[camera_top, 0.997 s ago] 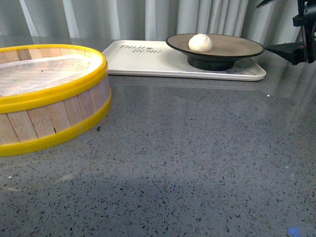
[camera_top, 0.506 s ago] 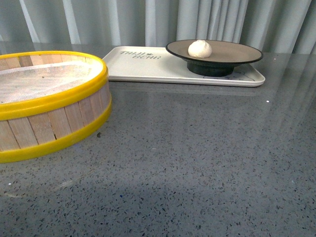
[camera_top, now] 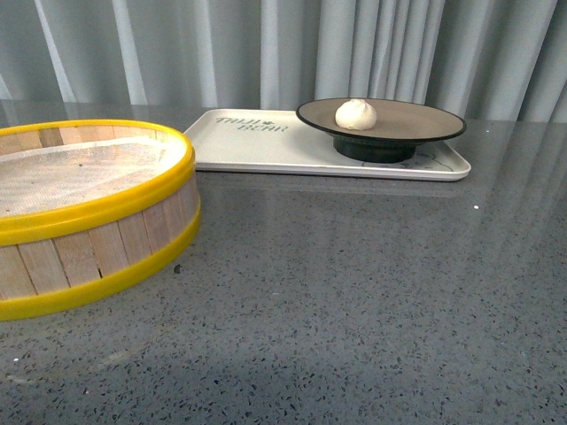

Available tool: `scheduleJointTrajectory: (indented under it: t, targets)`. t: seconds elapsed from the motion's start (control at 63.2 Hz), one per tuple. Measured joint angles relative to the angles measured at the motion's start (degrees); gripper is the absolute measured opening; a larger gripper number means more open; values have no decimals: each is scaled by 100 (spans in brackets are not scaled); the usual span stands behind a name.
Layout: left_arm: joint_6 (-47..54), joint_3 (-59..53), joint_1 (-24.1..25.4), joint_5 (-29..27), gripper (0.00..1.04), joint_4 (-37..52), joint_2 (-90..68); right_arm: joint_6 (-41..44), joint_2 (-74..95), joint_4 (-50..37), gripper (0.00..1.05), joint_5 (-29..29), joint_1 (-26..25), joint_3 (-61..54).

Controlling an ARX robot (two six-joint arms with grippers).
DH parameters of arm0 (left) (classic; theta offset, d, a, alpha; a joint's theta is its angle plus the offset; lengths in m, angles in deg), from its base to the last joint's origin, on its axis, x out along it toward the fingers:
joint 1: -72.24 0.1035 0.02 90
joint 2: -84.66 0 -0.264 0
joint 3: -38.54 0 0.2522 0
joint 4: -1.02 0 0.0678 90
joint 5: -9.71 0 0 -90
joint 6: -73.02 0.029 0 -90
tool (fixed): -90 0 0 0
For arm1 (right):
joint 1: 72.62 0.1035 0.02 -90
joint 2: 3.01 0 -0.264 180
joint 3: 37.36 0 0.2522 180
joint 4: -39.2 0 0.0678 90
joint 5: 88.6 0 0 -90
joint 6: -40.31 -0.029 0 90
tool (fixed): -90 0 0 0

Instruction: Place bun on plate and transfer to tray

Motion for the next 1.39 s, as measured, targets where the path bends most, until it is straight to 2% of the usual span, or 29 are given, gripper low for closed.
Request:
scheduleJointTrajectory:
  t: [0.127,0.174,0.222,0.253,0.633,0.728,0.839,1.092,1.203,1.393]
  targets:
    - [0,0,0,0,98,0,0,227,-168,-151,95,389,-293,-649]
    - [0,0,0,-2,98,0,0,-61,-236,164,86,1532,-505,-763]
    - [0,0,0,0,98,0,0,-254,-337,164,77,2203,-503,-999]
    - [0,0,0,7,98,0,0,-382,-431,55,68,2420,-389,-1255]
    - [0,0,0,0,98,0,2,-535,-2157,1045,1,1084,1019,-2041]
    - [0,0,0,0,98,0,2,-546,-2531,1311,2,839,1283,-2122]
    - [0,0,0,0,98,0,2,-546,-2719,1224,2,601,1523,-2354]
    - [0,0,0,0,98,0,2,-546,-3530,1987,2,190,1961,-2356]
    - [0,0,0,-2,98,0,2,-549,-3853,2328,2,-463,2503,-2356]
    - [0,0,0,-2,98,0,2,-546,-4288,2732,2,-494,2662,-2356]
